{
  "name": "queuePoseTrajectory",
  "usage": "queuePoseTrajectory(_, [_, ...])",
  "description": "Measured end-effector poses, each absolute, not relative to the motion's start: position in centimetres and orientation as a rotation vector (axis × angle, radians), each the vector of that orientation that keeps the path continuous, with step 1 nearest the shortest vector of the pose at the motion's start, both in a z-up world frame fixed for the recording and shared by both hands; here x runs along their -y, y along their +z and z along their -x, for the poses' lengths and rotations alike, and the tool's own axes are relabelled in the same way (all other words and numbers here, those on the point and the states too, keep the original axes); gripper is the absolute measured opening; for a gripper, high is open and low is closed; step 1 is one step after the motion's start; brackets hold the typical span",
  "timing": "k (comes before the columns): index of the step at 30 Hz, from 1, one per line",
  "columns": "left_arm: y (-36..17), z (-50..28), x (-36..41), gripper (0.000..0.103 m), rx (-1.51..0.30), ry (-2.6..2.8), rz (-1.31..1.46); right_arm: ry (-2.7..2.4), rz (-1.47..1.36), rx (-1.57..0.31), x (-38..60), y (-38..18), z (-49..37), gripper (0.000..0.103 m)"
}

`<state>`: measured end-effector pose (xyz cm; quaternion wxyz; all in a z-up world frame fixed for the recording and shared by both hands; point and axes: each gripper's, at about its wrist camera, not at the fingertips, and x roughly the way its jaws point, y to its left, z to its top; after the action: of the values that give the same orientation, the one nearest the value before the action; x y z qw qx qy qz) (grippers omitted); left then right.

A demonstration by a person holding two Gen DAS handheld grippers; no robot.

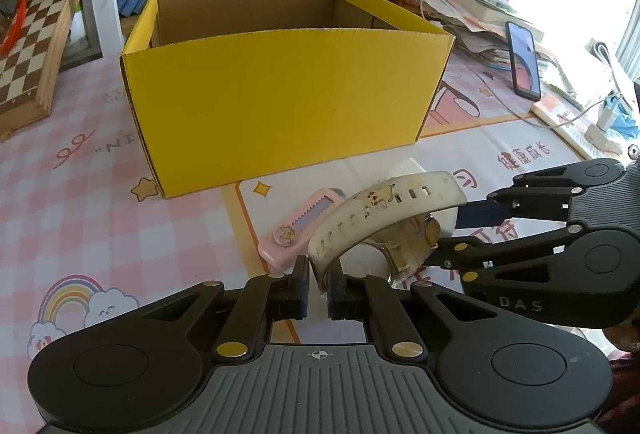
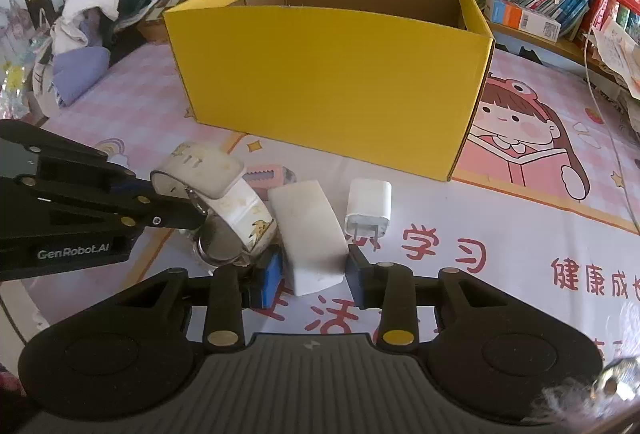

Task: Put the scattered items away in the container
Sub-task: 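Grasp the white watch strap with the left tool while the right tool grasps the power bank, then lift the watch and power bank and carry them over the yellow box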

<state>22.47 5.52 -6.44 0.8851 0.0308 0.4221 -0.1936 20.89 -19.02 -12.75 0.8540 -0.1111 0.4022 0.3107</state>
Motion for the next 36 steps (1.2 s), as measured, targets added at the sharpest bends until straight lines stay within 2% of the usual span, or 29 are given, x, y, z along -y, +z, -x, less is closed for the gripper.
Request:
queuePoseTrajectory(15, [-5.9,-21.4,-5.4,0.001,-0.865,-0.425,-0.043,0.663,0.227,-0.834,19.9,-11.9,-19.6,0.024])
queuePoseTrajectory(27, [-5.3,-19.0,-6.9,0.001,-0.869,-0.311,0.102,0.667,0.229,-0.804,22.0,-10.9,-17.4,0.024])
queuePoseTrajectory(36, [-4.3,-17.3,-6.0,0.001,-0.837,-0.291,0.106,0.685,0.235,-0.782,23.6,-10.3,-15.8,0.024])
